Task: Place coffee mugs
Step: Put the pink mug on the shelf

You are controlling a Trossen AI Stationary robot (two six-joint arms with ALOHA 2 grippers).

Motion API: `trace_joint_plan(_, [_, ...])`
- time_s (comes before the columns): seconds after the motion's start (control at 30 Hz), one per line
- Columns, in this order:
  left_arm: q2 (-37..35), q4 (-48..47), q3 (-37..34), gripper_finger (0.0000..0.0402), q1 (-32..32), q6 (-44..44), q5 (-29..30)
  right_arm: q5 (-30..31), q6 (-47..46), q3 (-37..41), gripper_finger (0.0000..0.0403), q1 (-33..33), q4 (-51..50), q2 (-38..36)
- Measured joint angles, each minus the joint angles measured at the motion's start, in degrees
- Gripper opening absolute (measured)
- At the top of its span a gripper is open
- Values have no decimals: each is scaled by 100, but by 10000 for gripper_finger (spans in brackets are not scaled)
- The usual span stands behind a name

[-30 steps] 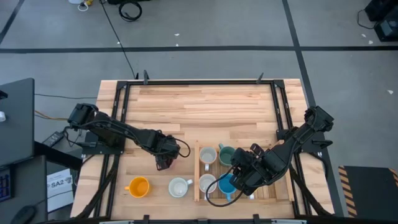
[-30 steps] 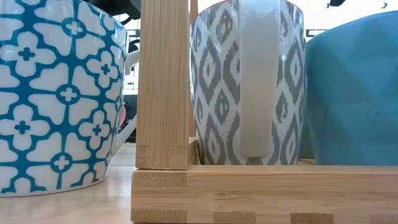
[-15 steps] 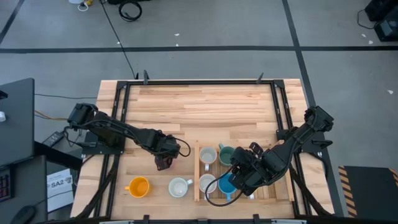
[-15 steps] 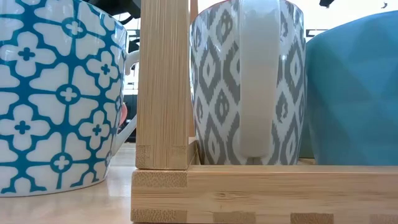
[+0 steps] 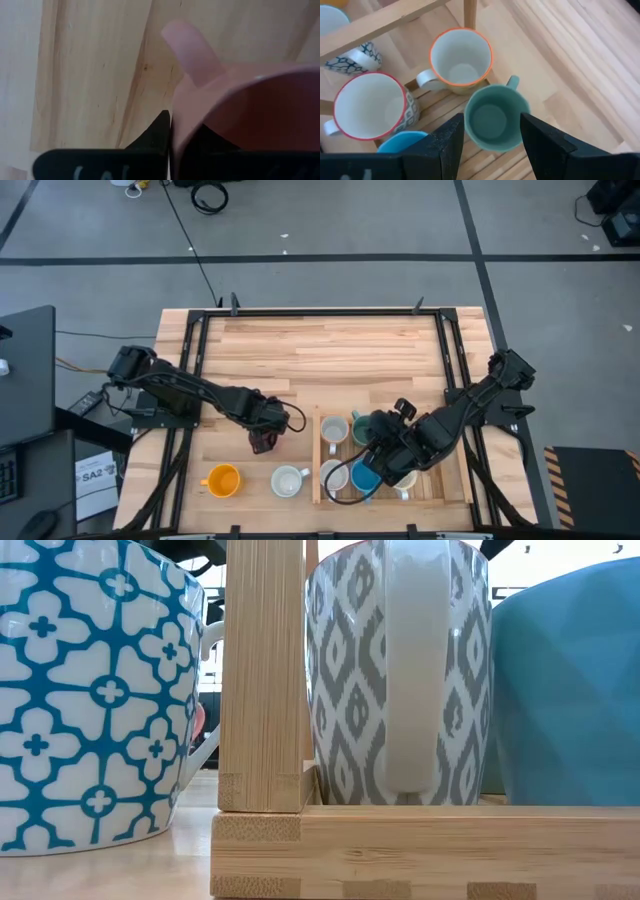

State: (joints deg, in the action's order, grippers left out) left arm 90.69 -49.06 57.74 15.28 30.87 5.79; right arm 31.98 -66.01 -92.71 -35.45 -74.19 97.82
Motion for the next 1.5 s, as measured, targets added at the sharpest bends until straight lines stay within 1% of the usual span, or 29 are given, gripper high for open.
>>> trace_joint_plan(0.13, [-51, -31, -2, 31, -141, 143, 50, -3, 303, 0, 200, 106, -9, 0])
trace_joint_plan(0.37, [-117, -88, -4, 31, -472, 144, 198, -47, 656, 0, 200, 340, -188, -41])
trace_joint_plan(0.57, [-126, -78, -4, 31, -838, 145, 515, -11, 1007, 1, 200, 624, -412, -268])
trace_joint_plan(0.7, [-135, -40, -4, 31, -1161, 148, 754, 138, 1287, 0, 200, 927, -413, -491])
trace_joint_plan(0.93, [-135, 256, -4, 31, -1838, 146, 1097, 168, 1980, 0, 200, 1691, -382, -767])
trace_joint_plan(1.07, [-135, 652, -4, 31, -2213, 145, 1236, 354, 2332, 0, 200, 2186, -260, -796])
trace_joint_plan(1.2, [-135, 1287, -2, 31, -2541, 145, 1262, 462, 2716, 0, 200, 2683, 18, -798])
trace_joint_plan(1.37, [-137, 2268, -2, 31, -2839, 132, 1265, 458, 3185, 0, 200, 3196, 656, -798])
trace_joint_plan(1.5, [-144, 2993, 1, 31, -2982, -112, 1252, 388, 3429, 0, 200, 3500, 1295, -798])
